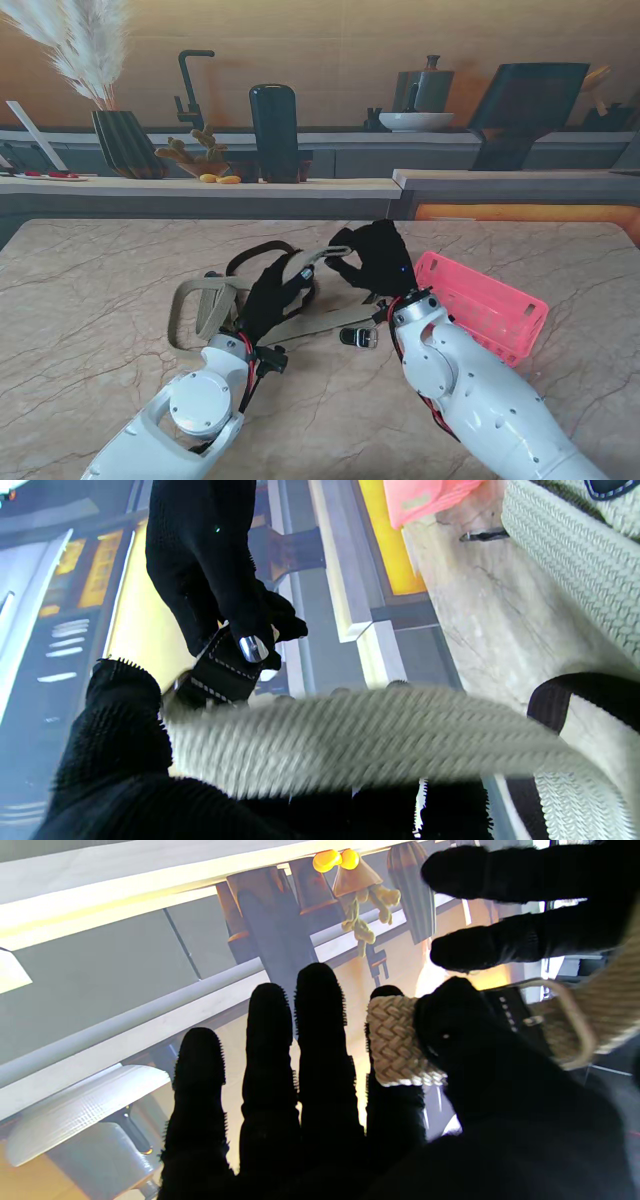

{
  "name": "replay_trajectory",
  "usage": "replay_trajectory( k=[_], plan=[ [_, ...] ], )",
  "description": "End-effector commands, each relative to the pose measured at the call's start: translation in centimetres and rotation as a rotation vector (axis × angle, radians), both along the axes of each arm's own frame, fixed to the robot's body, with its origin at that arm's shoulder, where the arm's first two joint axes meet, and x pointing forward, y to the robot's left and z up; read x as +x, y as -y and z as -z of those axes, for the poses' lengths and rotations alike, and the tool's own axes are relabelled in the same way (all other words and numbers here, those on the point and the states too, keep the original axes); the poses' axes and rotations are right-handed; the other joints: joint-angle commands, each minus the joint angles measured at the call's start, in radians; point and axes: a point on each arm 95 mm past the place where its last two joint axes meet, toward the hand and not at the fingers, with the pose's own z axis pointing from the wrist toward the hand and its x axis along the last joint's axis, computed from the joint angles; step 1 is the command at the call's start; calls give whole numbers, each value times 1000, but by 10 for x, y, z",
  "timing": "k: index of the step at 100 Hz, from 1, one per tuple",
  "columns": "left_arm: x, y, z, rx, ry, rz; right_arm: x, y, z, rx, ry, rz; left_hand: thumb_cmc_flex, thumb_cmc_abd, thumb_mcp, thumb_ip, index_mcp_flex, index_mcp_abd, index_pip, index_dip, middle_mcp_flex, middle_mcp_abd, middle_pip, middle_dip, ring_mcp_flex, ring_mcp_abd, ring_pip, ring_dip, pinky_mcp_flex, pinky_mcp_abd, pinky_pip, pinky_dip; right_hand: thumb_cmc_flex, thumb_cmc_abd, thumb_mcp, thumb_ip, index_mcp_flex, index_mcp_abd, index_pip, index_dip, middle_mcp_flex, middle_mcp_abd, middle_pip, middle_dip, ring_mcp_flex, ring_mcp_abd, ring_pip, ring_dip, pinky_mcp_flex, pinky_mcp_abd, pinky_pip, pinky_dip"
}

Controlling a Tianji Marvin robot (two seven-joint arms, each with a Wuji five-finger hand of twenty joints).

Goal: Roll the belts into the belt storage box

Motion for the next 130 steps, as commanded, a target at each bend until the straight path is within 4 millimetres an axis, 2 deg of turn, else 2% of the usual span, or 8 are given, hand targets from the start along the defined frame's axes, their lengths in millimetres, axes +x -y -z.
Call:
replay_trajectory(
  k=[1,27,32,45,75,96,108,130],
  plan=[
    [-1,4,4,8,14,6,-4,-8,-1,28,-12,-2,-49,-38,3,35,-49,-50,-50,-20,-70,-41,-39,-22,-49,-60,-51,-30,-9,-55,-51,-26,47,76,92,0,90,-58,74,31,20,20,-17,-6,15,1,-3,9,-3,23,18,-19],
    [-3,17,6,31,77,19,-6,-18,4,105,-98,11,-84,-119,145,24,-198,-63,-92,-98,-248,-61,-71,-91,-174,-163,-200,-170,-7,-227,-253,-171,51,61,109,-1,113,-30,54,45,35,42,-20,-10,30,14,-4,14,4,33,16,-22],
    [-3,21,5,29,82,17,-6,-21,6,108,-109,6,-119,-146,244,13,-203,-63,-118,-119,-273,-63,-65,-108,-196,-170,-199,-197,-12,-248,-274,-187,53,56,114,0,119,-18,49,46,39,49,-19,-10,36,18,0,17,10,37,17,-21],
    [-2,27,5,43,107,-4,-7,-31,11,115,-134,-9,-114,-152,297,11,-209,-63,-222,-165,-324,-66,-66,-124,-249,-183,-191,-209,-28,-279,-327,-213,53,46,128,3,130,-3,39,49,47,62,-19,-11,55,25,15,27,27,41,30,-16],
    [3,31,6,79,129,-58,-9,-51,22,79,-159,-91,-77,-118,300,13,-224,-75,-349,-146,-331,-72,-95,-125,-285,-170,-152,-198,-65,-269,-318,-206,54,33,142,-1,146,12,24,59,60,75,-16,-12,84,31,58,55,46,47,65,1],
    [8,32,12,130,130,-80,-13,-61,22,87,-154,-141,46,-41,266,23,-220,-67,-381,-54,-322,-73,-32,-77,-259,-167,-117,-165,-60,-262,-255,-179,46,21,147,-5,155,5,18,60,76,69,-24,-18,109,23,67,61,51,49,73,4],
    [10,33,14,121,108,-94,-18,-62,20,97,-141,-169,160,71,200,32,-209,-66,-321,-16,-268,-93,52,-50,-193,-184,-84,-156,-19,-257,-195,-152,40,11,150,-6,159,-9,17,62,83,63,-30,-22,118,14,65,62,53,44,73,5],
    [12,32,14,87,89,-128,-26,-60,18,114,-116,-190,351,159,132,19,-201,-52,117,-48,-27,-111,144,-28,23,-176,39,-134,107,-214,-28,-77,28,6,155,-7,153,-40,16,70,96,56,-35,-26,149,10,71,68,61,42,74,5]
  ],
)
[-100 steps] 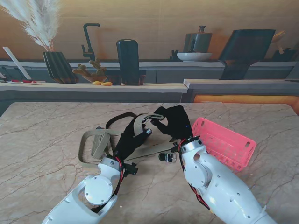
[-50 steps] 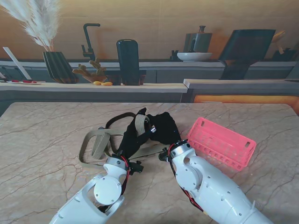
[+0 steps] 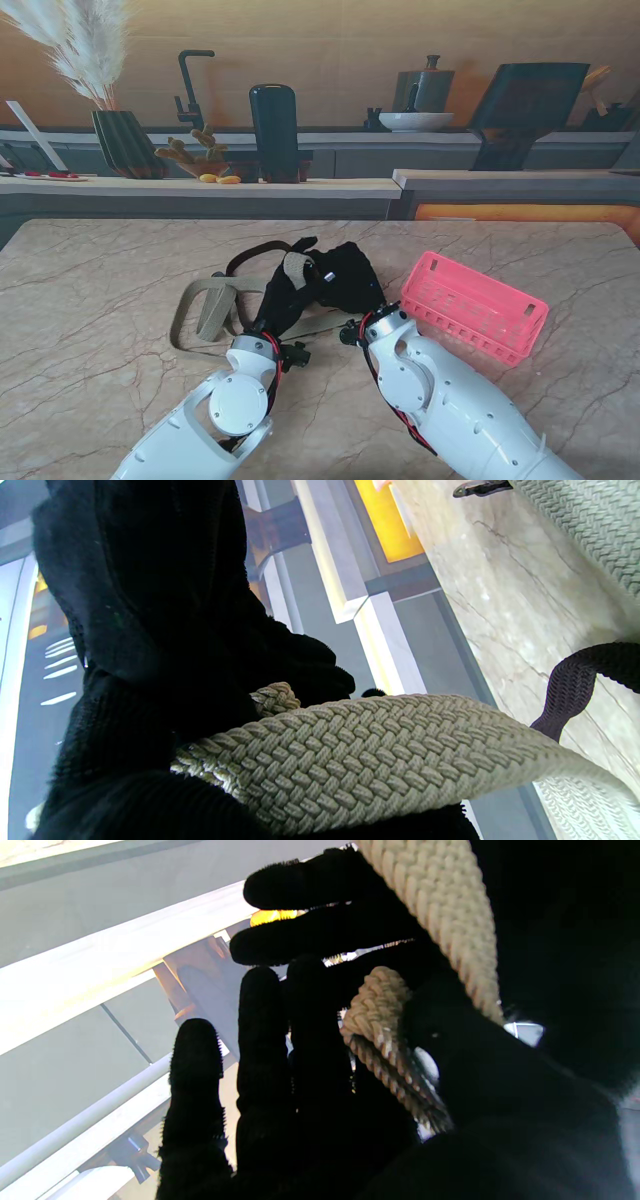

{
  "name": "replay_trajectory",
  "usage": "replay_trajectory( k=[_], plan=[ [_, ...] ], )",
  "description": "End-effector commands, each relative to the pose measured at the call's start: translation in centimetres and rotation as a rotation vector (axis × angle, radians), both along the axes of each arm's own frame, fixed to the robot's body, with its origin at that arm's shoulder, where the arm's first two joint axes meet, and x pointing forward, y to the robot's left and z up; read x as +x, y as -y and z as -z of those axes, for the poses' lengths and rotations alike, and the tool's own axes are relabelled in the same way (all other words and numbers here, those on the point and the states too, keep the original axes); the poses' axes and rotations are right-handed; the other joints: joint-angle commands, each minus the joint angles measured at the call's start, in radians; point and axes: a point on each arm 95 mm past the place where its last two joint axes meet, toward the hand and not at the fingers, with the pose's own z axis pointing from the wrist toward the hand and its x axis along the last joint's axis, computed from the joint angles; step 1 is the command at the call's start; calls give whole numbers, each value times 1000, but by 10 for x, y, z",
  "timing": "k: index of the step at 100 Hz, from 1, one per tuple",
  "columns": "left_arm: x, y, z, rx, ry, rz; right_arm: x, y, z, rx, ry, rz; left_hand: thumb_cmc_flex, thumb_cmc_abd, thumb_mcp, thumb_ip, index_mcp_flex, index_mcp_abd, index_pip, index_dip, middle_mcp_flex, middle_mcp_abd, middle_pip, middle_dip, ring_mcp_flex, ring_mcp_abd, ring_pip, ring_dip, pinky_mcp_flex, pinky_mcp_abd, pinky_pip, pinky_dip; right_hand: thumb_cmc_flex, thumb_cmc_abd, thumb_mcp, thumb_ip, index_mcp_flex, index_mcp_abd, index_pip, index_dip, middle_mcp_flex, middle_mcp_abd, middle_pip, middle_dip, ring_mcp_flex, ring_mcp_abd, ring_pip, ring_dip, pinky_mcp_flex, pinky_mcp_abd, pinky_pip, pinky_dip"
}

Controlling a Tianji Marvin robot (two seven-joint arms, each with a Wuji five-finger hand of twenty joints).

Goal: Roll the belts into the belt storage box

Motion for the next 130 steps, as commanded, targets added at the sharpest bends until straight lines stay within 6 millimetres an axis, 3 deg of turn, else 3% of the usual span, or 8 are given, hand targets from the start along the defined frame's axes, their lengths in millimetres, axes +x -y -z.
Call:
replay_trajectory(
  k=[1,16,35,48,56,89,112,130],
  plan=[
    [1,2,0,-9,-7,-16,-12,-15,-4,31,16,-47,279,210,135,59,-1,-5,134,-19,62,-34,36,23,66,-20,45,25,38,1,65,33,4,43,72,-5,55,-174,65,35,21,9,-13,-10,35,-23,21,15,-2,16,33,5],
    [-1,1,-2,-42,-4,-21,-14,-13,-4,54,-9,-32,479,215,-10,29,74,-16,302,-29,202,-45,83,48,189,-7,127,52,115,44,156,67,-1,41,65,-2,29,-218,62,40,74,12,18,1,81,-16,45,30,2,27,29,4],
    [-8,-2,-8,-157,-27,-36,-12,-12,1,100,-87,-2,536,146,25,23,204,-113,505,30,385,-89,125,120,321,-7,210,89,149,80,236,103,0,19,71,8,-39,-236,47,26,100,-4,34,9,113,-22,57,46,9,26,26,4],
    [-14,-3,-12,-218,-50,-18,-10,-10,3,103,-135,5,536,130,55,19,246,-146,541,52,426,-88,150,145,362,-5,244,116,166,90,253,109,-99,-84,174,13,-164,-189,-32,-1,57,-15,41,24,97,-31,39,69,15,15,5,11],
    [-16,-3,-13,-241,-61,-13,-11,-8,4,90,-148,-1,536,128,60,18,253,-159,555,65,431,-91,166,178,368,-6,262,146,165,94,257,110,-201,-138,262,119,-212,-120,-211,168,-3,-18,50,36,73,-32,29,84,16,7,-26,38],
    [-15,-2,-14,-229,-67,-36,-17,2,2,-127,-70,-78,536,121,11,29,251,-146,564,75,431,-89,187,232,368,-3,285,196,161,99,272,117,-235,-201,206,118,-354,-226,-270,217,-105,-50,26,40,44,-62,-13,93,25,-23,-107,63],
    [-11,-6,-14,-166,-42,-50,-25,17,-4,-214,-39,-50,531,113,27,36,211,-111,621,135,424,-103,350,443,409,-16,416,305,199,126,328,142,-261,-196,142,120,-394,-143,-324,206,-176,-48,-25,45,23,-65,-68,102,33,-35,-169,101],
    [-8,-8,-14,-124,-30,-57,-34,34,-10,-224,-38,-12,281,-38,284,64,198,-76,679,194,466,-137,501,547,480,-35,518,388,244,132,386,155,-264,-185,101,125,-320,-114,-311,250,-206,-43,-39,52,9,-64,-89,109,32,-41,-201,130]
  ],
)
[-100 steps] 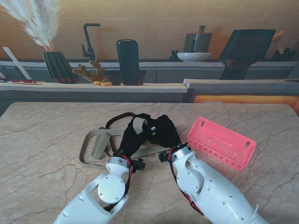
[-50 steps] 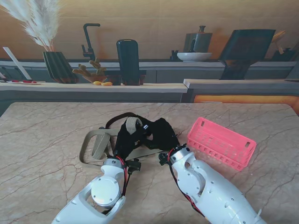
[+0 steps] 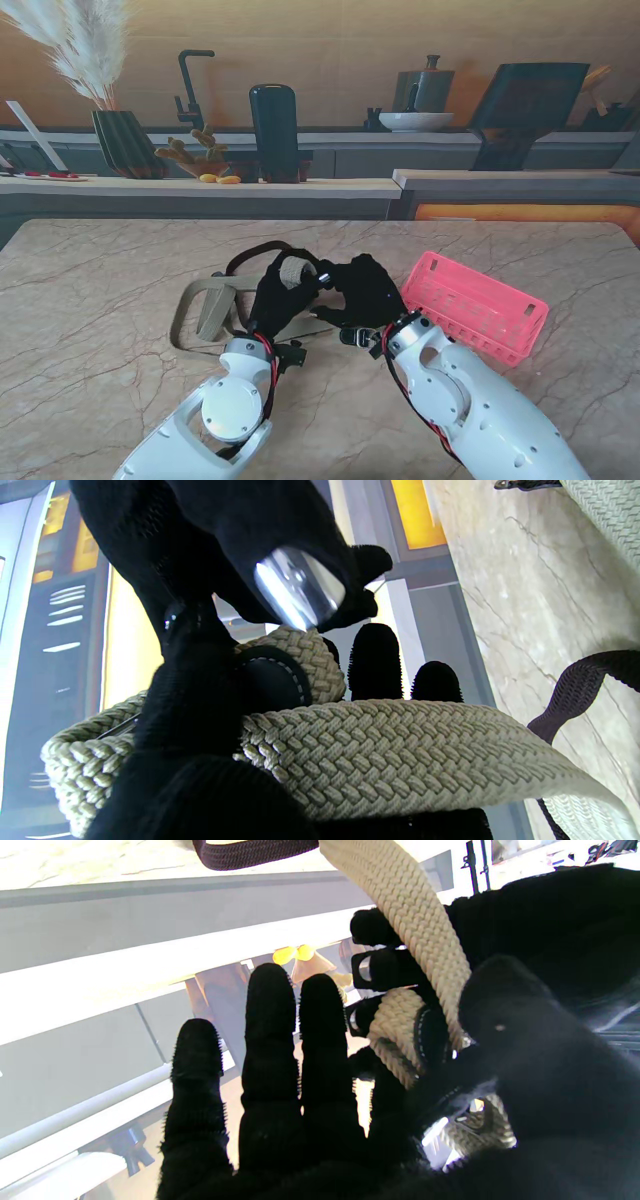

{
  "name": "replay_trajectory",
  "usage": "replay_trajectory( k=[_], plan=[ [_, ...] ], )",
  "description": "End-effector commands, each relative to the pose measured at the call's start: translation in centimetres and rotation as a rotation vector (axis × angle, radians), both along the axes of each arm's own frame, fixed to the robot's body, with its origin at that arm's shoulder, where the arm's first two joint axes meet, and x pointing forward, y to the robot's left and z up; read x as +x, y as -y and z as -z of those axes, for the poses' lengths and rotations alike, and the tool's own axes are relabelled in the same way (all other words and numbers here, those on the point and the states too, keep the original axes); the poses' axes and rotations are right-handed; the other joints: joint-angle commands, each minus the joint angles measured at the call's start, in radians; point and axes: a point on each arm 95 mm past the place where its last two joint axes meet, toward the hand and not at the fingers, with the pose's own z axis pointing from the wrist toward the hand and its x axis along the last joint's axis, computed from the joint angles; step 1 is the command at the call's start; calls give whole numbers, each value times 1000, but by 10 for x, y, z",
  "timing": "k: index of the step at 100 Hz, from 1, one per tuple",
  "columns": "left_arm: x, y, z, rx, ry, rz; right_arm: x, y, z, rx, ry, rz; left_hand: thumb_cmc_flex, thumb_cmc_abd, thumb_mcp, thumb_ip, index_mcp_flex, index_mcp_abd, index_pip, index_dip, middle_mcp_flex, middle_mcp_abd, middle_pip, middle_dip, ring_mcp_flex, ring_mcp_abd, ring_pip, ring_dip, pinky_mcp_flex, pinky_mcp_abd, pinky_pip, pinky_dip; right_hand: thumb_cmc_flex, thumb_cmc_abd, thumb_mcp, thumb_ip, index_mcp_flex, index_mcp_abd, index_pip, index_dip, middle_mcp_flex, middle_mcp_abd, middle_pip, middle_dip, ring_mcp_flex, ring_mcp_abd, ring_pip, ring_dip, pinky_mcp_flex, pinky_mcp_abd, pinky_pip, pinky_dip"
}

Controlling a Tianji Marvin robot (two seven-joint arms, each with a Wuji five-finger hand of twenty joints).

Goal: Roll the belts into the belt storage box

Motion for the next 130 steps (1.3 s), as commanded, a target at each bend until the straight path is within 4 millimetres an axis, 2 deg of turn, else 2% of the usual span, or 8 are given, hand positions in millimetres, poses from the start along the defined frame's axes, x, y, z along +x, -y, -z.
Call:
replay_trajectory(
  k=[1,24,27,41,58,74,91,130],
  plan=[
    [4,-2,-2,7,4,-20,-7,5,4,-11,-7,-1,-25,80,271,138,-25,0,66,44,74,-78,181,54,44,-44,52,32,23,3,54,25,-37,-25,-17,40,30,20,-3,5,-25,18,-15,12,-28,-15,-25,15,3,-25,-28,26],
    [8,-3,2,79,38,-5,-12,14,0,13,13,25,-126,6,420,125,-37,-6,127,152,83,-97,302,107,77,-48,100,45,49,19,75,25,-6,-4,82,47,159,-77,67,128,14,7,-23,20,1,-24,-26,25,25,-28,-57,76],
    [8,-2,2,82,40,-3,-12,13,0,21,9,21,-123,6,421,122,-40,-3,125,157,80,-99,289,108,73,-40,79,35,47,20,72,24,28,-9,100,-15,170,-103,116,60,32,2,-25,19,10,-26,-23,26,27,-27,-56,76],
    [8,-2,3,80,41,13,-12,10,2,3,-9,-7,-75,15,431,108,-116,38,129,209,40,-20,-154,-126,13,25,-149,-118,29,28,-10,-12,76,5,102,-53,158,-151,171,-31,64,-8,-36,13,27,-32,-25,24,33,-26,-56,74],
    [7,-3,4,84,38,32,-11,11,3,-24,-8,-5,71,4,499,103,-146,47,87,185,77,-10,-273,-151,34,-7,-158,-155,75,17,-25,-34,46,14,124,13,139,-114,115,-16,53,-2,-50,15,23,-29,-36,23,36,-25,-62,73],
    [8,-2,5,97,44,51,-14,11,3,-21,-53,-12,166,16,540,123,-153,18,7,176,8,-37,-196,76,33,-53,-26,13,80,-1,6,6,73,13,119,9,145,-101,98,3,47,3,-53,17,15,-25,-44,24,28,-25,-68,73],
    [10,-2,8,123,61,54,-16,16,-1,-35,27,41,179,41,452,108,-156,12,5,159,4,-4,-199,131,117,-122,79,201,158,-14,66,113,19,-2,126,31,173,-46,86,19,58,10,-43,23,33,-19,-35,30,44,-21,-64,78],
    [21,-3,17,342,175,86,-21,20,-17,13,95,74,98,50,394,101,-141,59,-64,31,15,39,-169,119,202,-185,174,286,226,-14,147,180,-134,103,-211,61,55,157,-103,90,-68,71,-12,41,-33,11,-26,42,23,-15,-62,98]
  ],
)
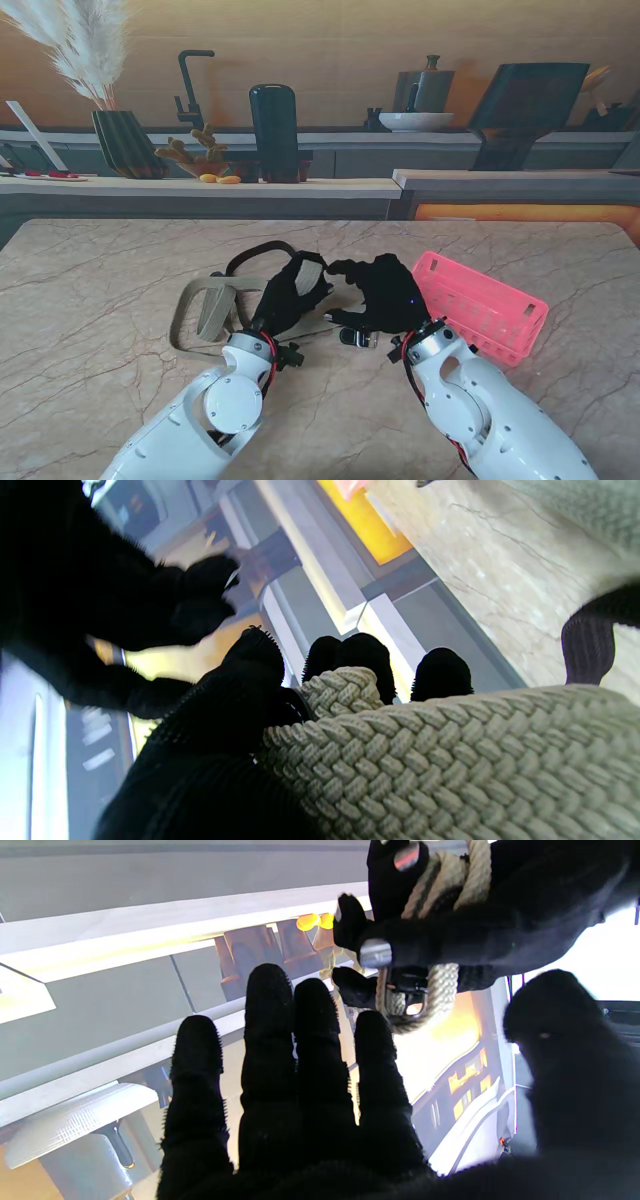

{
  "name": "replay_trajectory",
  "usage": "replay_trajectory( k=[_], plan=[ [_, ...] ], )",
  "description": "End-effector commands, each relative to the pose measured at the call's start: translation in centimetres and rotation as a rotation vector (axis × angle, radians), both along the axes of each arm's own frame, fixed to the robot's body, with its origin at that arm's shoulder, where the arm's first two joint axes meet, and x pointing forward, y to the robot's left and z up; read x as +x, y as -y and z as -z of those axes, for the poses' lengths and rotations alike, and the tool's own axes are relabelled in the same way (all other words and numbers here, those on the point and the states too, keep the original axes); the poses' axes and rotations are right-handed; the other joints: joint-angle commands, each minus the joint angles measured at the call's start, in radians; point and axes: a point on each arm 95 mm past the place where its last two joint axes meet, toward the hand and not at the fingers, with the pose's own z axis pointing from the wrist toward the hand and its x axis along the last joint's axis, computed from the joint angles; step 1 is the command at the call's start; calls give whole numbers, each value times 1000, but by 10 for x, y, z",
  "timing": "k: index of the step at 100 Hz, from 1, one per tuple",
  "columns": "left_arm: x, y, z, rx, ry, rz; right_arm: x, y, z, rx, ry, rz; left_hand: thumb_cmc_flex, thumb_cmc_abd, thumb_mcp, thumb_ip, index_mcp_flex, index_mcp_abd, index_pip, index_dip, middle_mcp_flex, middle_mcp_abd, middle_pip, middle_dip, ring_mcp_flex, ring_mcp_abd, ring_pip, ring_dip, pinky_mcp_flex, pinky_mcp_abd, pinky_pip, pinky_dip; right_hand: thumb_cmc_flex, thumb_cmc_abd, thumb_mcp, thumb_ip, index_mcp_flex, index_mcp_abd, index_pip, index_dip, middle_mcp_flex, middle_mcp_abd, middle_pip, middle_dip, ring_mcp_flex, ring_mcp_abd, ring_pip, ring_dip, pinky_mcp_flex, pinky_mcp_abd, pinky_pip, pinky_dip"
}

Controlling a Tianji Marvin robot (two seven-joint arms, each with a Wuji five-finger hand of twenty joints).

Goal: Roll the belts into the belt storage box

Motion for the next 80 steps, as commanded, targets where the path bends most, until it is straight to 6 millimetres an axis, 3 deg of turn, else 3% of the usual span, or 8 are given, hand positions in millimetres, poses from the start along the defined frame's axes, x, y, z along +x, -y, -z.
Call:
replay_trajectory(
  k=[1,14,25,45,66,80],
  plan=[
    [3,-2,1,31,26,4,1,-5,-6,19,11,-5,62,66,62,48,-23,12,-82,-59,-21,-1,28,13,37,-84,59,28,2,-26,38,24,-33,32,-30,43,-55,32,-20,13,-44,25,24,16,-35,6,-2,16,-13,-13,-18,26],
    [5,-3,2,90,76,16,4,-10,-5,13,18,8,19,28,125,54,-78,53,-419,-250,-9,-11,11,-2,34,-67,44,13,-8,-22,26,21,-51,45,-46,51,-140,76,-50,30,-102,46,52,23,-53,21,18,22,-14,-13,-6,33],
    [4,-3,3,108,86,26,6,-11,-4,-4,27,30,-41,-16,181,57,-97,64,-612,-409,-6,-8,-4,-23,32,-54,39,5,-15,-16,23,21,-60,49,-47,54,-135,102,-54,44,-105,67,85,26,-52,39,52,31,-13,1,14,38],
    [3,-2,1,155,130,31,10,-17,1,21,-32,42,-89,-71,252,58,-94,83,-856,-548,-1,-14,-12,-63,45,-63,23,-18,-3,-30,14,2,-64,58,-31,60,-66,116,-49,59,-54,71,132,34,-12,50,123,53,4,4,64,42],
    [2,-2,-1,185,155,39,17,-27,6,64,-128,23,-103,-92,275,59,-91,78,-885,-563,-3,-17,-10,-72,48,-63,8,-29,0,-34,4,-10,-46,78,39,55,36,82,-9,85,39,48,137,28,62,35,159,64,26,4,95,28],
    [3,-2,-1,202,166,43,22,-36,10,98,-186,-1,-105,-96,284,58,-86,76,-878,-559,-2,-16,-7,-73,49,-63,2,-33,2,-35,1,-15,10,139,74,47,86,35,33,98,81,38,132,25,91,33,166,70,32,7,101,23]
  ],
)
